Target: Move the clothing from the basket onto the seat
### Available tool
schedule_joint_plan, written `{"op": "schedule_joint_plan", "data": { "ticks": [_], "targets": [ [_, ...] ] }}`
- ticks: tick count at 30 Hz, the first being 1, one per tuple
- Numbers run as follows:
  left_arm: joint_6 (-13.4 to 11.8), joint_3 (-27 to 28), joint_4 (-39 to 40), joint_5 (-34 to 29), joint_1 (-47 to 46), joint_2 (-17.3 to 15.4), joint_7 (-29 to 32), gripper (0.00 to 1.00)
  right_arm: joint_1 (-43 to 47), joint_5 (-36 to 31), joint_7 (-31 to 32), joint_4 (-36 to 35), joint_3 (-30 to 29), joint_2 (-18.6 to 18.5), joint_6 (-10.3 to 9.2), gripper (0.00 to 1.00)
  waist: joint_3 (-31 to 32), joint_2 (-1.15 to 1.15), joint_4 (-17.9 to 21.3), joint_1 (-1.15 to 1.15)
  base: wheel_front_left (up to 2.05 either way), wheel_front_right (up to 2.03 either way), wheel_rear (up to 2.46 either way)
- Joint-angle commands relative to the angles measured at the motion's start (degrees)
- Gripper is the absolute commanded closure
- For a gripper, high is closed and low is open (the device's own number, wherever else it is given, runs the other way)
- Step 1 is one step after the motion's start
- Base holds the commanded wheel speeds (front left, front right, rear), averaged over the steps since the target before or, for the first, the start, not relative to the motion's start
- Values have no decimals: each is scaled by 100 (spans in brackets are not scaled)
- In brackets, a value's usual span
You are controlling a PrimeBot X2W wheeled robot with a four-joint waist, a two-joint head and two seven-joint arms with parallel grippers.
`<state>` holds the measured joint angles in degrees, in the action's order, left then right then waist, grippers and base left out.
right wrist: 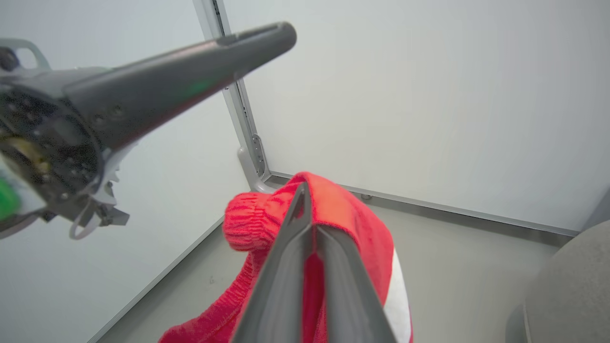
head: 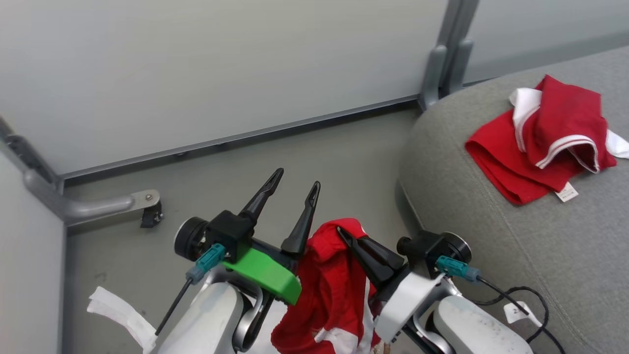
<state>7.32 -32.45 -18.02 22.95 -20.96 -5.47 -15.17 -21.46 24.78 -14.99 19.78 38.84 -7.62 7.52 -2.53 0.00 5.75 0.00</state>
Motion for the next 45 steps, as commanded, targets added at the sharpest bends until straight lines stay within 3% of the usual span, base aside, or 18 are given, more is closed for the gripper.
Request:
{"op": "schedule_joint_plan", "data": {
  "ticks": [1,9,16,23,31,38,45],
  "targets": [
    [31,70,33,-103,117,-74,4,0,96,-53,-29,-109,-86,-42,-7,100,-121,0,889,0,0,0,0],
    [31,238,290,-277,382,-183,4,0,277,-142,-29,-588,-477,-194,-6,100,-322,0,1976,0,0,0,0],
    [31,147,427,-341,411,-235,4,0,0,-310,-29,-928,-740,-404,-6,100,-614,0,2511,0,0,0,0],
    [31,-180,504,-296,122,-429,4,0,-860,-630,-28,-1282,-1183,-890,-6,100,-1152,0,2591,0,0,0,0],
    [31,-285,559,-287,-14,-755,5,0,-2523,-946,-28,-1419,-1926,-1659,-7,100,-1739,0,2573,0,0,0,0],
    [31,-397,708,-346,-224,-977,4,0,-3650,-1229,-10,-868,-2687,-2339,-7,100,-2214,0,2236,0,0,0,0],
    [31,-521,806,-322,-558,-1105,5,0,-3914,-1381,51,43,-3228,-2389,-7,100,-2682,0,1792,0,0,0,0]
  ]
}}
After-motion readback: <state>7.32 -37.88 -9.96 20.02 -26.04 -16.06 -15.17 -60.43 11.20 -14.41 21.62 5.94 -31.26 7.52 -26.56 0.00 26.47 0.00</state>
